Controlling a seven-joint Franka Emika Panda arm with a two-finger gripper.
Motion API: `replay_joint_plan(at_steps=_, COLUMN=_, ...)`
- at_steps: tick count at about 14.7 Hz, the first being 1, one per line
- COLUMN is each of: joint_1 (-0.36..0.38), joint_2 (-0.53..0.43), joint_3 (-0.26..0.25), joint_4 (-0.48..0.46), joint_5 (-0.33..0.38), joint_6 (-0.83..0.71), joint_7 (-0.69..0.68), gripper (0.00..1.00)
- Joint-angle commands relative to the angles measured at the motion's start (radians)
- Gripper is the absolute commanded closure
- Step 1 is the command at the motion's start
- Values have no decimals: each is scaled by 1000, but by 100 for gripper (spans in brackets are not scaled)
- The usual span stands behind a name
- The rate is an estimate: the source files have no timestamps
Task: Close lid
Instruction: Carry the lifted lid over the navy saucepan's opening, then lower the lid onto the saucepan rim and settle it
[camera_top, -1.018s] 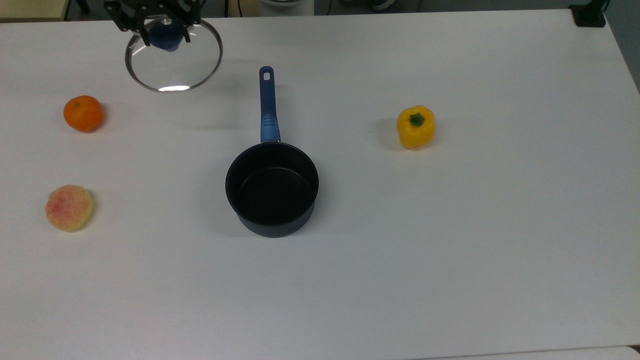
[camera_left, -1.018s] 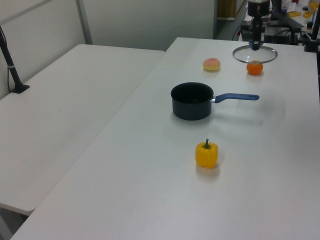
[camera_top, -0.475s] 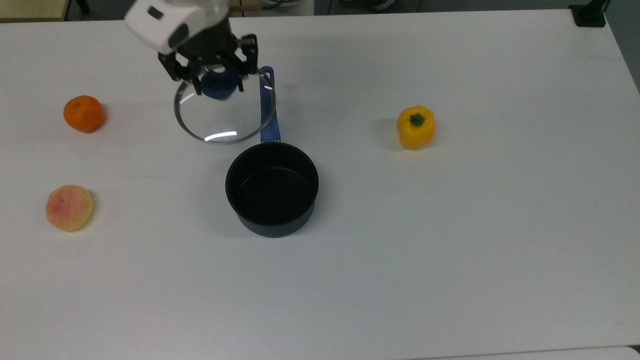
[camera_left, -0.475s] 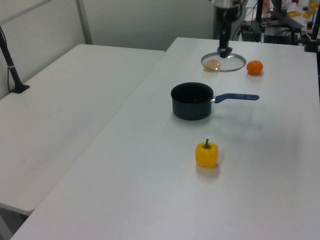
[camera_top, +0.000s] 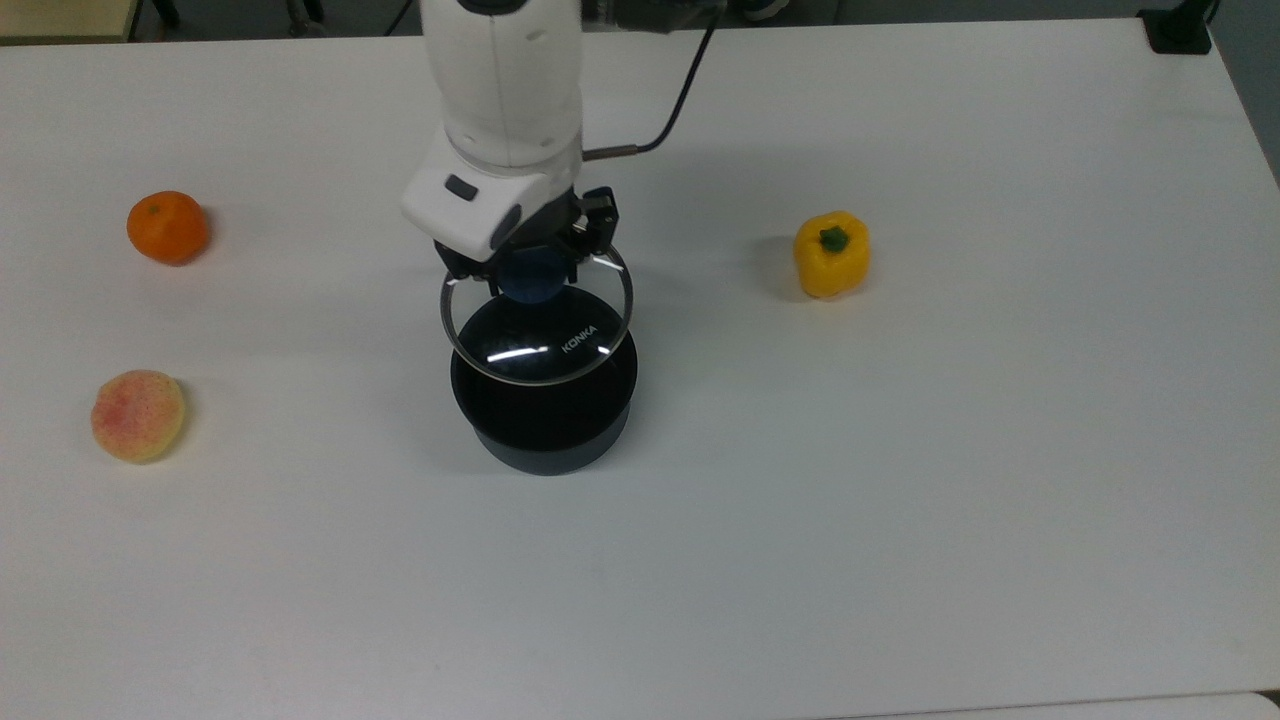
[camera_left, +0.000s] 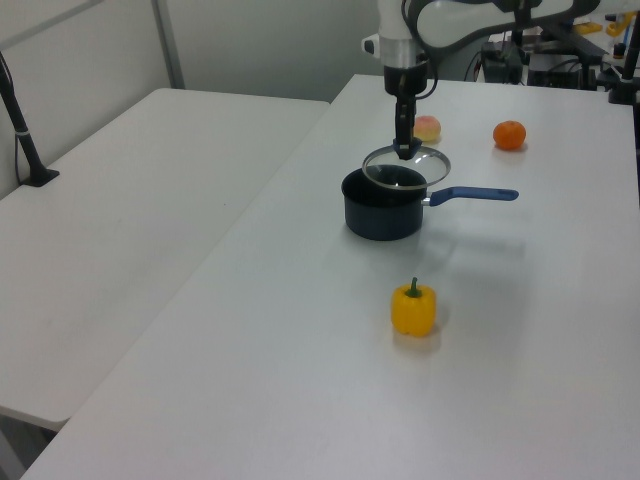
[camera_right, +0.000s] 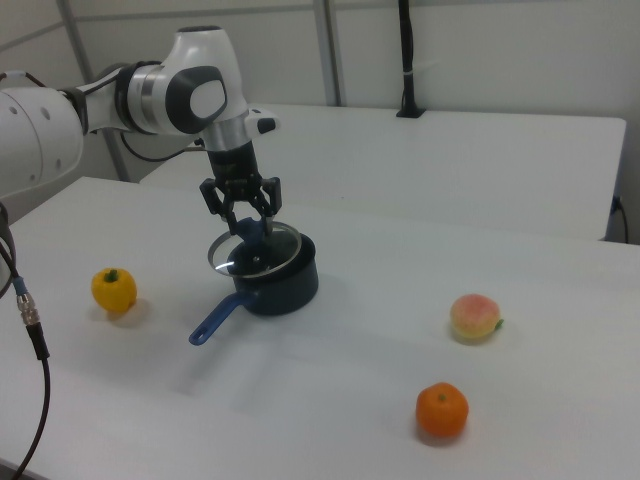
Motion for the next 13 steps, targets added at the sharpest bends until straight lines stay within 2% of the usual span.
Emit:
replay_joint_plan(at_steps=1, joint_1=26, joint_2=43, joint_3=-3, joint_4=35, joint_5=7, joint_6=54, joint_7=22, gripper=75)
replay_joint_plan(at_steps=8, joint_1=26, joint_2=74, joint_3=2, joint_4=34, joint_5=2, joint_6=147, joint_7=31, gripper=75)
replay_joint_plan(at_steps=13, joint_1=31, joint_2=87, joint_3=2, joint_4=29, joint_5=1, joint_6=155, joint_7=32, gripper=74)
